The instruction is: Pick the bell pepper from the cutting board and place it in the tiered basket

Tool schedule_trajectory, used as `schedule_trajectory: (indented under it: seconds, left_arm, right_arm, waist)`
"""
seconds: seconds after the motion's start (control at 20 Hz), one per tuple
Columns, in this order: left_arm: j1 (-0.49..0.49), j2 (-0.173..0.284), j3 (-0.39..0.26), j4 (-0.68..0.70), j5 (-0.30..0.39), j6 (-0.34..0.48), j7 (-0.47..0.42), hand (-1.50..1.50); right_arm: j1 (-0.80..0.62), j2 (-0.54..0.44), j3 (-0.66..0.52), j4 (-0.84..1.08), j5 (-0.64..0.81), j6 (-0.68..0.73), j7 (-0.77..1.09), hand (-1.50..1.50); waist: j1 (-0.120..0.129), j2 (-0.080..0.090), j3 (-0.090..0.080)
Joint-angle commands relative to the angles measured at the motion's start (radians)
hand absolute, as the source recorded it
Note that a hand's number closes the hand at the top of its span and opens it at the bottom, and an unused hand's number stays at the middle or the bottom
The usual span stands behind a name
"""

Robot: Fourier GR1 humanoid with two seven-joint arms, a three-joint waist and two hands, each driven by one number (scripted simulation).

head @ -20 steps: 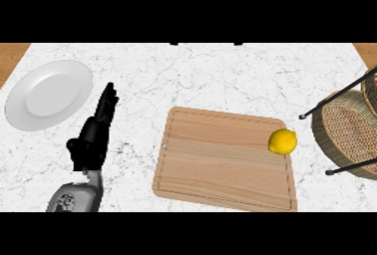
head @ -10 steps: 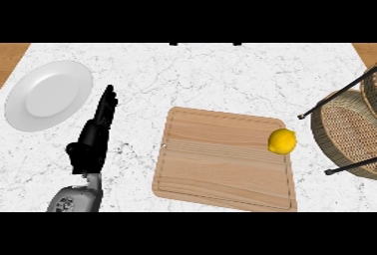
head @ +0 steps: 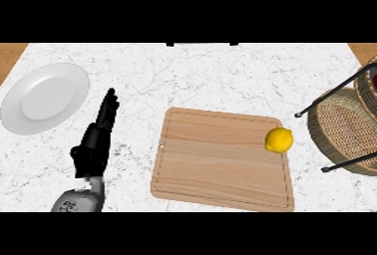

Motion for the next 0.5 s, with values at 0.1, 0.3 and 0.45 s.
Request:
schedule_trajectory:
  seconds: [0.1, 0.3, 0.45]
  left_arm:
    - [0.028, 0.014, 0.028, -0.013, 0.015, 0.0, -0.01, 0.0]
    - [-0.043, -0.011, 0.012, 0.015, -0.009, 0.022, 0.019, 0.0]
    - [0.001, 0.004, 0.027, 0.014, 0.013, 0.003, -0.032, 0.0]
  right_arm:
    - [0.09, -0.2, -0.275, 0.232, -0.158, 0.084, -0.035, -1.5]
    - [0.279, -0.326, -0.391, 0.368, -0.213, 0.154, -0.172, -1.5]
    - [0.416, -0.393, -0.46, 0.549, -0.235, 0.173, -0.298, -1.5]
  waist:
    - [-0.011, -0.001, 0.001]
    - [-0.024, 0.001, 0.002]
    - [-0.022, 0.002, 0.003]
